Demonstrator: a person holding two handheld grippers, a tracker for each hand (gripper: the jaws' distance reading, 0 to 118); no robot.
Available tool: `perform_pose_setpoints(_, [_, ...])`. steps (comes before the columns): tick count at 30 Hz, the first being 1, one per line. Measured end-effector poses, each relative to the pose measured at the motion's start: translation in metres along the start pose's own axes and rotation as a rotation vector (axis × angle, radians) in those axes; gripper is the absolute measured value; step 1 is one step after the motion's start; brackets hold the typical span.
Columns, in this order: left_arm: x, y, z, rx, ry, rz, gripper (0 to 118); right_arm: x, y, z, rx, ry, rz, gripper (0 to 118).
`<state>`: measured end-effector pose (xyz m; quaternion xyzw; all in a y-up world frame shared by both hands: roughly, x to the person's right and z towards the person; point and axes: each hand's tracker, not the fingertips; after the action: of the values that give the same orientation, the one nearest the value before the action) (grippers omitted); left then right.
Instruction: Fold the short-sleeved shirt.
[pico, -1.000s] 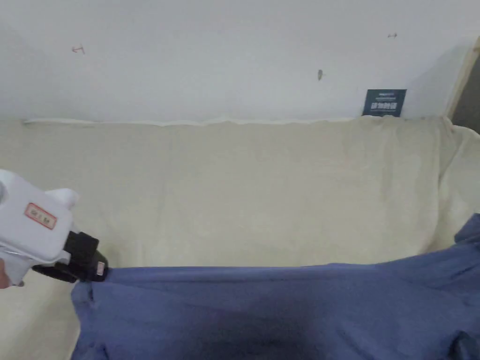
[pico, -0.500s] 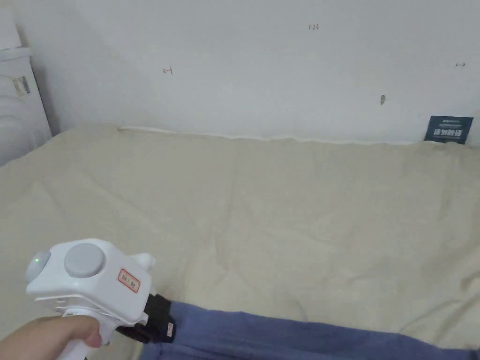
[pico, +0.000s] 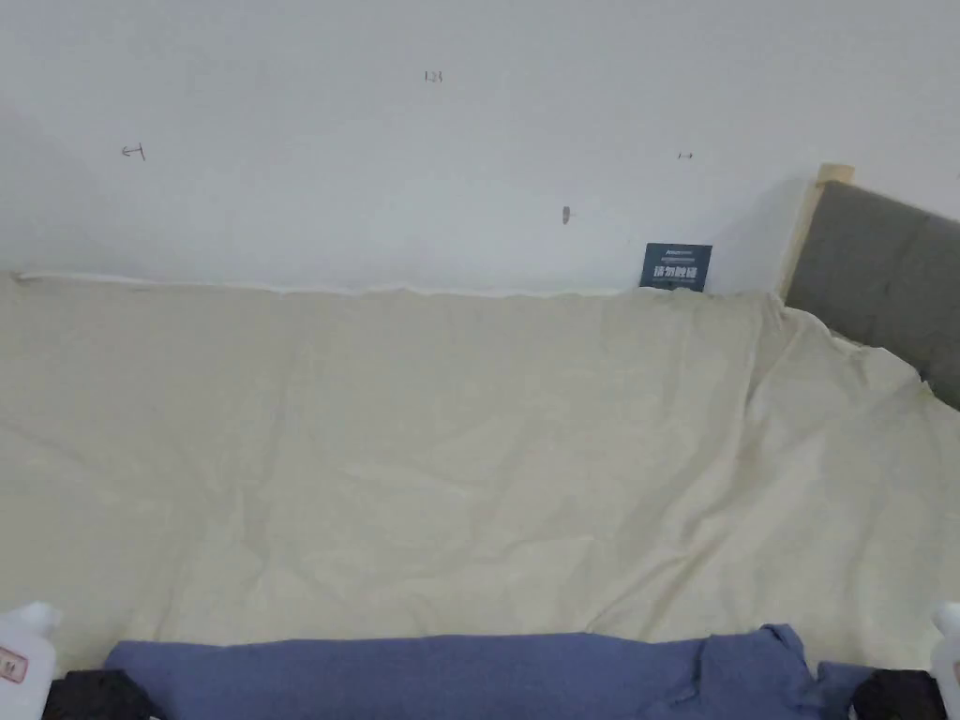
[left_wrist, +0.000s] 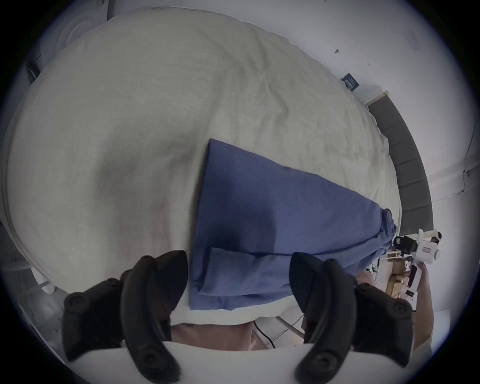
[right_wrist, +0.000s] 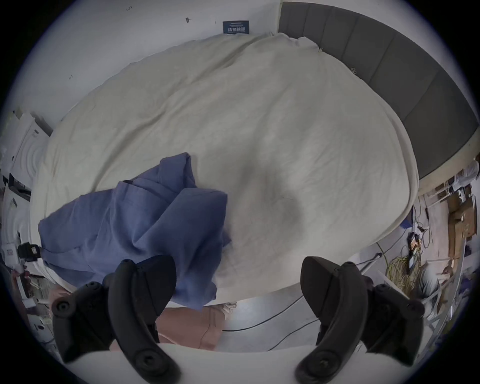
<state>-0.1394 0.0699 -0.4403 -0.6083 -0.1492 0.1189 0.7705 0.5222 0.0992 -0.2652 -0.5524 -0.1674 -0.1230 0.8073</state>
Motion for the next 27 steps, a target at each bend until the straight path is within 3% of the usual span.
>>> perform_pose_setpoints(3, [0.008, -0.004, 0.018, 0.023, 0.055, -0.031, 87, 0.002, -0.001, 0.023, 0.048, 0.095, -0.115, 101])
perform_pose_setpoints(5, [0.014, -0.007, 0.036, 0.048, 0.039, -0.036, 87, 0.005, 0.003, 0.04, 0.132, 0.172, -0.147, 101])
perform_pose_setpoints(8, [0.03, -0.019, 0.073, 0.17, -0.059, -0.049, 87, -0.02, -0.007, 0.085, 0.313, 0.245, -0.095, 101])
perform_pose_setpoints(11, [0.057, -0.046, 0.114, 0.43, 0.008, -0.198, 82, -0.052, -0.025, 0.122, 0.515, 0.333, -0.022, 99])
perform_pose_setpoints(12, [0.066, -0.059, 0.127, 0.532, 0.031, -0.252, 74, -0.067, -0.034, 0.132, 0.59, 0.385, -0.005, 94])
perform_pose_setpoints(13, [0.07, -0.068, 0.135, 0.61, 0.03, -0.277, 60, -0.077, -0.042, 0.139, 0.646, 0.429, 0.018, 84])
perform_pose_setpoints(14, [0.076, -0.08, 0.143, 0.676, 0.032, -0.297, 36, -0.089, -0.052, 0.147, 0.718, 0.463, 0.042, 67])
perform_pose_setpoints(15, [0.081, -0.092, 0.148, 0.741, 0.032, -0.302, 8, -0.102, -0.063, 0.152, 0.79, 0.457, 0.065, 30])
perform_pose_setpoints(16, [0.085, -0.101, 0.151, 0.788, 0.041, -0.3, 6, -0.114, -0.071, 0.155, 0.827, 0.45, 0.094, 0])
perform_pose_setpoints(19, [0.083, -0.121, 0.154, 0.881, 0.013, -0.301, 4, -0.142, -0.099, 0.157, 0.95, 0.421, 0.089, 0])
perform_pose_setpoints(22, [0.081, -0.145, 0.163, 1.067, 0.043, -0.265, 0, -0.159, -0.117, 0.15, 0.962, 0.543, 0.037, 0])
perform_pose_setpoints(24, [0.078, -0.155, 0.168, 1.142, 0.021, -0.194, 0, -0.166, -0.127, 0.147, 1.0, 0.508, 0.019, 0])
perform_pose_setpoints(26, [0.073, -0.154, 0.17, 1.116, -0.056, -0.197, 0, -0.17, -0.13, 0.144, 1.008, 0.492, 0.043, 0])
perform_pose_setpoints(27, [0.072, -0.154, 0.171, 1.118, -0.026, -0.204, 0, -0.172, -0.129, 0.145, 1.003, 0.47, 0.057, 0])
